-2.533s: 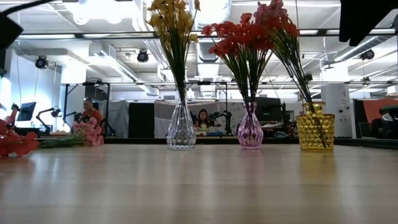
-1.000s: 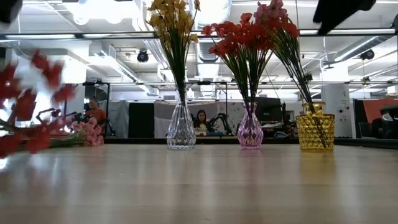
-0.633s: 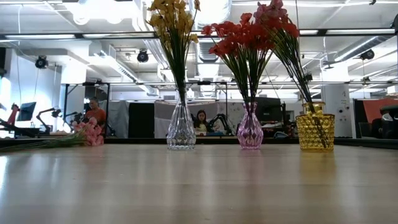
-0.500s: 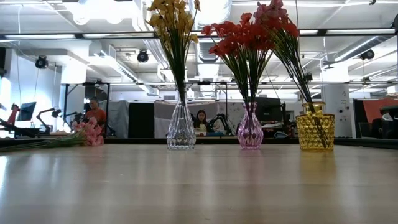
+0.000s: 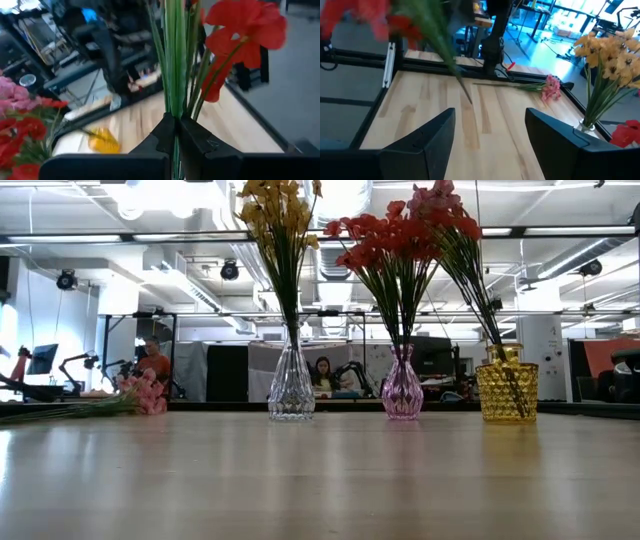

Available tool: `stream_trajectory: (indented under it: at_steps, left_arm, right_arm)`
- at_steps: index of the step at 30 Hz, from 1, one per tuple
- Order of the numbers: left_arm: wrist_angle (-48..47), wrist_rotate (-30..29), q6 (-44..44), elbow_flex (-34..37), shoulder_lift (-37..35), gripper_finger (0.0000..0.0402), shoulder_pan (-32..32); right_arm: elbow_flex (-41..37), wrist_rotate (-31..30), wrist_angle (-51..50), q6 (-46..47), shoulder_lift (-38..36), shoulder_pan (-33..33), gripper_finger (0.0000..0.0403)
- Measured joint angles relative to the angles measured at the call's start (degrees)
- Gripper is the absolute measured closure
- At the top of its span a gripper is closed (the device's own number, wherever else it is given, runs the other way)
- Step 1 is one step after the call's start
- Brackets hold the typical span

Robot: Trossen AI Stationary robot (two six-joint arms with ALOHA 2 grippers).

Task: Sort flowers into vase by color
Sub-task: Put the red flowers into the pink vase

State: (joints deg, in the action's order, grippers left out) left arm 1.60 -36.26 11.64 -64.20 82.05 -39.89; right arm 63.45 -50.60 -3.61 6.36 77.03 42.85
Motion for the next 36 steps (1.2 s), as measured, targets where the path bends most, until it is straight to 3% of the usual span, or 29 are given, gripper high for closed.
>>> stream_trajectory:
  at_steps: [4,9,14,18,22,25,31,36]
  left_arm:
    - [13.71,1.73,2.13,6.44,-0.34,0.0401,4.55]
    - [31.99,4.43,3.15,13.69,-0.12,0.0401,7.38]
    - [40.82,4.40,3.08,18.10,0.69,0.0401,7.80]
    - [43.07,4.38,2.84,19.83,0.84,0.0401,7.75]
    - [43.24,3.75,1.85,20.11,0.84,0.0401,7.77]
    - [43.21,1.26,1.50,20.11,0.84,0.0401,7.79]
    - [43.19,-0.67,0.36,20.11,0.84,0.0401,7.88]
    - [40.97,-0.63,-0.54,20.11,0.86,0.0401,7.86]
  right_arm:
    - [-2.31,-0.03,4.13,-0.06,0.32,0.00,0.0170]
    - [-6.43,-0.45,16.77,-3.46,3.07,-1.24,0.0170]
    - [-8.60,-0.99,33.48,-9.33,7.01,-4.87,0.0170]
    - [-8.69,5.68,42.17,-12.96,9.75,-7.62,0.0163]
    - [-6.44,7.12,42.51,-13.92,11.06,-9.42,0.0143]
    - [-4.41,12.01,41.94,-14.03,12.70,-10.62,0.0129]
    - [1.00,12.41,38.65,-14.82,15.21,-12.50,0.0120]
    - [3.82,11.10,36.52,-16.71,16.52,-13.06,0.0137]
